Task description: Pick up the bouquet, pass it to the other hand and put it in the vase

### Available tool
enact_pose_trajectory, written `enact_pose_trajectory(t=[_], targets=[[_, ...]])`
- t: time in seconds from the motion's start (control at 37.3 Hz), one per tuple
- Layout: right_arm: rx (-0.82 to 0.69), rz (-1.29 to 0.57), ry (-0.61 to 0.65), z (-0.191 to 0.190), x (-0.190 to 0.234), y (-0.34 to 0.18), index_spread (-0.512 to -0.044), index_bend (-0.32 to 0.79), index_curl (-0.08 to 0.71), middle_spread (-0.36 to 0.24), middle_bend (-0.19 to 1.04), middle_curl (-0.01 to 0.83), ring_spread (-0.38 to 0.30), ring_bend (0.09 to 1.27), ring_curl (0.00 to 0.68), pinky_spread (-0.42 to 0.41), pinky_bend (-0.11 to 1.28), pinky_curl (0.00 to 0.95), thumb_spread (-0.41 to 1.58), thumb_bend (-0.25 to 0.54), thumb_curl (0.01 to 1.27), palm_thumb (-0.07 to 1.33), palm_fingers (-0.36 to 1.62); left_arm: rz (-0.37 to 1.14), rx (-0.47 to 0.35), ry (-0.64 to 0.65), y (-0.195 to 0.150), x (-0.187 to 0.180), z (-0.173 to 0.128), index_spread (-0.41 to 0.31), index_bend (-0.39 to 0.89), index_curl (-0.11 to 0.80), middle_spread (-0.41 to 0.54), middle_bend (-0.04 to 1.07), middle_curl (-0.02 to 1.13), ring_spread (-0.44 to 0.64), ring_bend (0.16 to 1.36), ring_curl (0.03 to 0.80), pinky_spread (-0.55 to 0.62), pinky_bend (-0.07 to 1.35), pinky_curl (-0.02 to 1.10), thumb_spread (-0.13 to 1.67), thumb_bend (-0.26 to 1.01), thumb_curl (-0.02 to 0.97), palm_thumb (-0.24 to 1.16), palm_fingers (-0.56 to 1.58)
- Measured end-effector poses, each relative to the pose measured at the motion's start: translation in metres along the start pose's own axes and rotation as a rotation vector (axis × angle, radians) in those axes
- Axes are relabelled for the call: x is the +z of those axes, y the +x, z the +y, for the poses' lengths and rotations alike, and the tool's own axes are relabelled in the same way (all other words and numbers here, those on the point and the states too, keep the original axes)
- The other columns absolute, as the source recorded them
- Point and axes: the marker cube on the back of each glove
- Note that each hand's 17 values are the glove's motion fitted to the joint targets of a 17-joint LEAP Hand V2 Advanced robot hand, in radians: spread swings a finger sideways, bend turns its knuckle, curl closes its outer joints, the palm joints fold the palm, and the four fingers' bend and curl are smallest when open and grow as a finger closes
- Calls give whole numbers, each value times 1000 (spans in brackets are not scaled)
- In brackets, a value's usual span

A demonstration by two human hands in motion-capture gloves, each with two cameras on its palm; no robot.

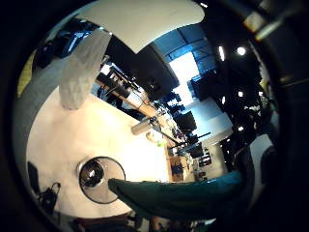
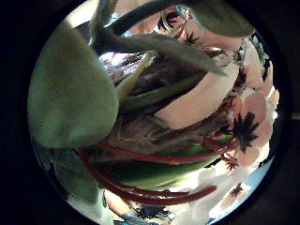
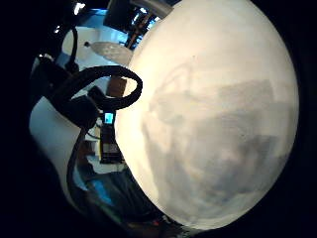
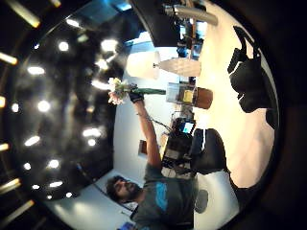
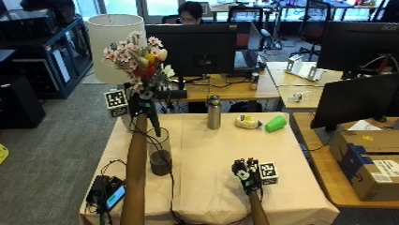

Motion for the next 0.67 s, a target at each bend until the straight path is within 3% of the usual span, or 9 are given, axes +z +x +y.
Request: enact_pose_trajectory(t=[0.13,0.19,0.21,0.24,0.27,0.3,0.35,0.48,0.67], targets=[[-107,-75,-13,-2,1,-11,-278,116,317,-164,453,493,-159,501,410,-1,469,363,652,-34,663,885,1101,-42,-48,-56,-4,-2,5,-341,167,421,-382,467,474,-365,763,450,-406,614,413,30,-43,748,877,1338],[-82,-72,-20,0,1,-10,-278,115,315,-163,453,493,-159,492,409,7,461,360,658,-34,661,881,1098,-5,-70,-108,-4,-3,8,-318,82,396,-373,467,474,-365,763,449,-411,645,420,34,-62,744,848,1273],[-63,-68,-24,1,1,-10,-278,112,314,-162,450,493,-159,491,409,10,461,361,660,-34,660,881,1097,27,-73,-129,-3,-4,10,-289,-13,362,-364,456,471,-364,778,452,-409,670,426,89,-84,735,806,1172],[-43,-65,-27,2,1,-10,-278,110,313,-162,441,491,-160,494,410,16,459,359,664,-32,659,882,1091,57,-68,-142,-2,-5,11,-208,-198,291,-331,391,454,-354,823,461,-353,665,425,295,-141,698,675,830],[-19,-59,-28,2,0,-9,-278,110,311,-162,439,490,-160,492,410,19,457,358,666,-32,659,882,1092,79,-56,-144,1,-7,13,-187,-172,277,-321,410,484,-352,847,482,-342,690,449,344,-121,687,656,808],[11,-42,-25,3,0,-8,-279,111,310,-162,435,489,-156,489,409,28,454,359,669,-31,658,884,1089,89,-41,-136,4,-10,14,-101,-146,254,-210,240,439,-290,803,470,-198,661,447,407,-133,652,600,317],[75,30,-6,2,-2,-1,-279,110,309,-162,427,488,-156,482,409,34,455,359,675,-32,656,882,1086,83,-10,-101,14,-16,19,-12,-72,243,-83,243,504,-165,804,528,-38,734,513,481,-124,611,528,78],[-103,-59,-25,-1,2,-18,-278,106,302,-161,421,488,-154,476,410,48,441,356,687,-30,652,882,1088,81,51,-33,29,-31,24,111,-5,172,87,186,389,54,769,419,201,716,424,594,-94,538,412,6],[-168,-47,-18,-4,5,-20,-278,111,297,-160,411,487,-153,465,411,74,420,352,698,-32,646,879,1085,60,64,13,37,-47,30,153,48,129,190,235,367,191,778,361,366,732,377,664,-66,473,340,14]])
